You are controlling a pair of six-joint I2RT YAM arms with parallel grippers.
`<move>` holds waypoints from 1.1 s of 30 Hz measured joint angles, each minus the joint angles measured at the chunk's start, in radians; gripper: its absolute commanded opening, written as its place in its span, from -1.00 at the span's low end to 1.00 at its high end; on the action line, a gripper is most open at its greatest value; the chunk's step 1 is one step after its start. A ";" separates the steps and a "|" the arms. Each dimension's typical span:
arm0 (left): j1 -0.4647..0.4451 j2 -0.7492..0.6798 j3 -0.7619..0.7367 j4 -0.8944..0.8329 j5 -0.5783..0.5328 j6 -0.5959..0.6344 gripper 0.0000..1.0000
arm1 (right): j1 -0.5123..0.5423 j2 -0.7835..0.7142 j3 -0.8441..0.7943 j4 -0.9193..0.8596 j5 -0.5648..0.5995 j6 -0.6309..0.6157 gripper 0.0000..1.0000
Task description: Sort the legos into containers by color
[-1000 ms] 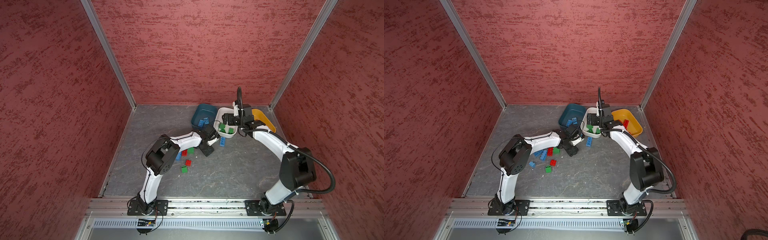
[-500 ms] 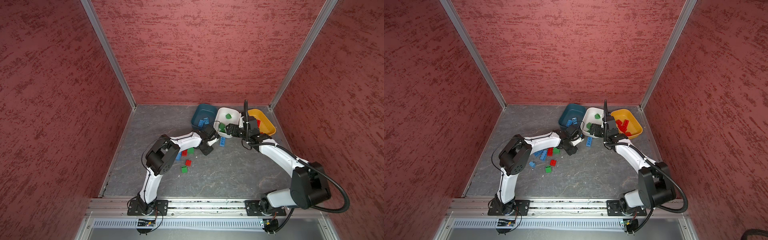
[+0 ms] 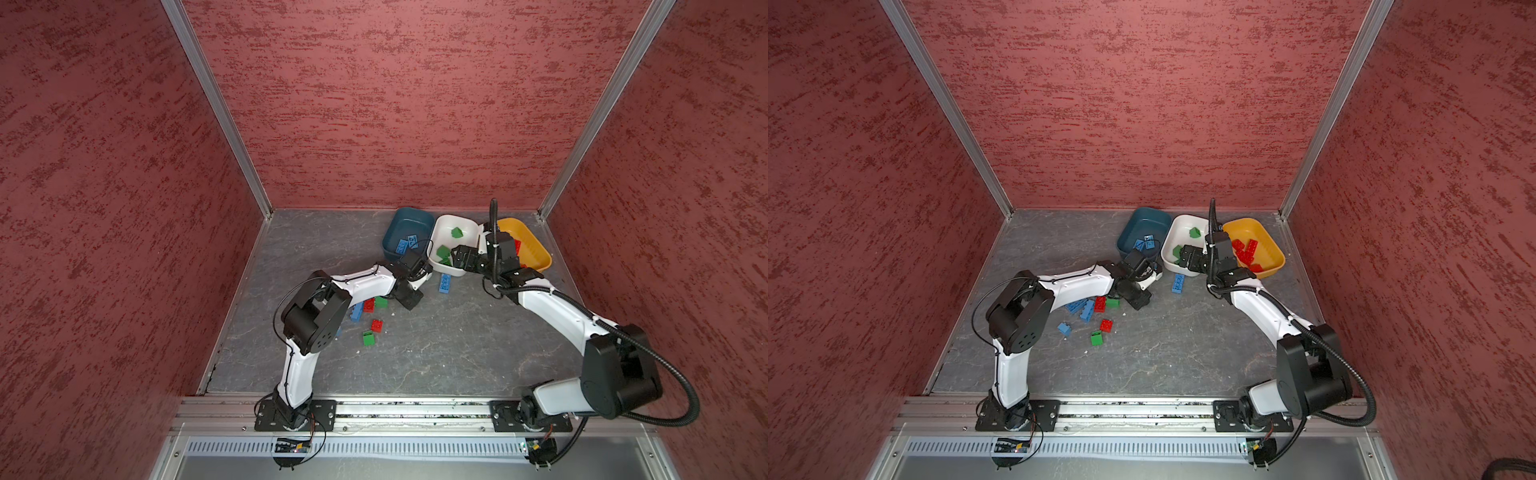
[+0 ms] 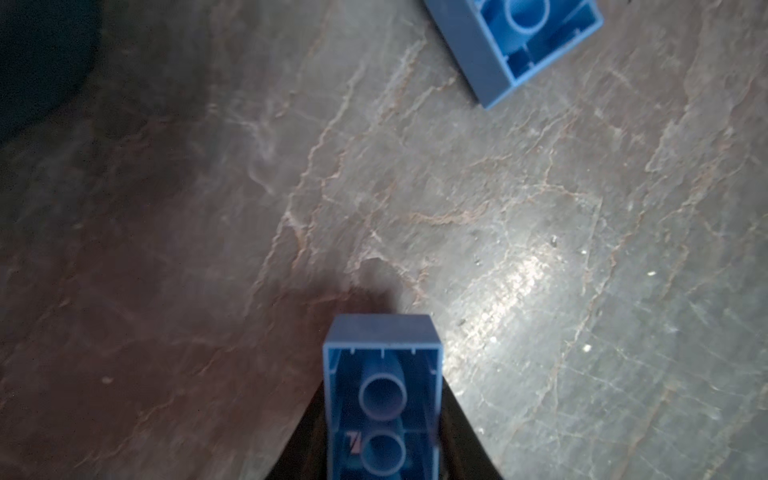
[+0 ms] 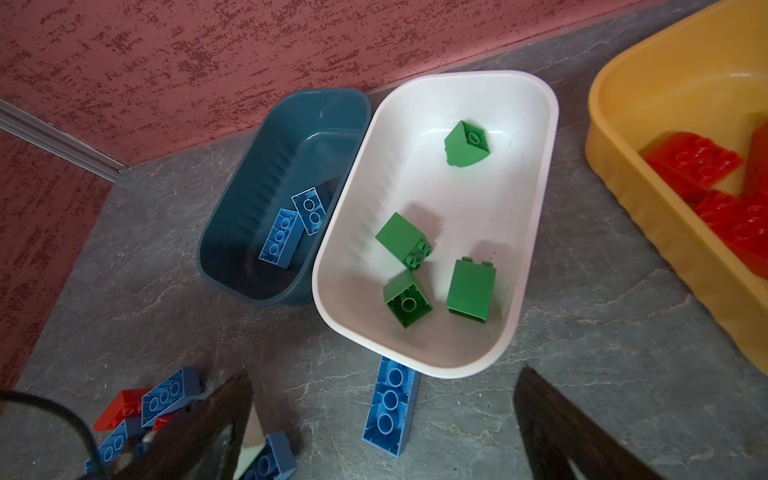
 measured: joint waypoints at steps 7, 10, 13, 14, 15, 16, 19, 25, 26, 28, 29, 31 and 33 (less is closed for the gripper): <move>0.098 -0.085 0.013 0.108 0.057 -0.107 -1.00 | 0.000 -0.016 -0.027 0.013 0.000 0.003 0.97; 0.143 -0.081 0.051 0.149 0.059 -0.179 -1.00 | 0.000 -0.037 -0.046 0.019 0.001 0.005 0.97; 0.180 -0.054 0.125 0.155 0.032 -0.244 -1.00 | 0.000 -0.058 -0.067 0.019 0.001 0.008 0.97; 0.191 -0.032 0.166 0.154 0.018 -0.268 -1.00 | 0.000 -0.064 -0.073 0.019 0.002 0.008 0.97; 0.202 -0.005 0.214 0.150 0.005 -0.291 -1.00 | 0.000 -0.069 -0.077 0.019 0.002 0.008 0.97; 0.211 0.020 0.253 0.147 -0.003 -0.307 -1.00 | 0.000 -0.074 -0.080 0.018 0.004 0.008 0.97; 0.233 0.124 0.399 0.114 -0.021 -0.354 -0.99 | 0.000 -0.090 -0.086 0.016 0.009 0.008 0.97; 0.257 0.357 0.694 0.004 -0.016 -0.430 -0.88 | 0.000 -0.130 -0.099 0.012 0.015 0.008 0.97; 0.261 0.394 0.744 -0.015 -0.004 -0.443 -0.84 | 0.000 -0.135 -0.099 0.012 0.016 0.008 0.97; 0.268 0.462 0.839 -0.046 0.013 -0.462 -0.68 | 0.000 -0.142 -0.100 0.011 0.017 0.008 0.97; 0.273 0.500 0.896 -0.066 0.022 -0.472 -0.51 | 0.000 -0.145 -0.102 0.011 0.017 0.008 0.97; 0.281 0.553 0.980 -0.090 0.038 -0.486 -0.25 | 0.000 -0.154 -0.111 0.010 0.018 0.008 0.97; 0.288 0.583 1.035 -0.108 0.060 -0.497 0.02 | 0.000 -0.163 -0.119 0.004 0.020 0.008 0.97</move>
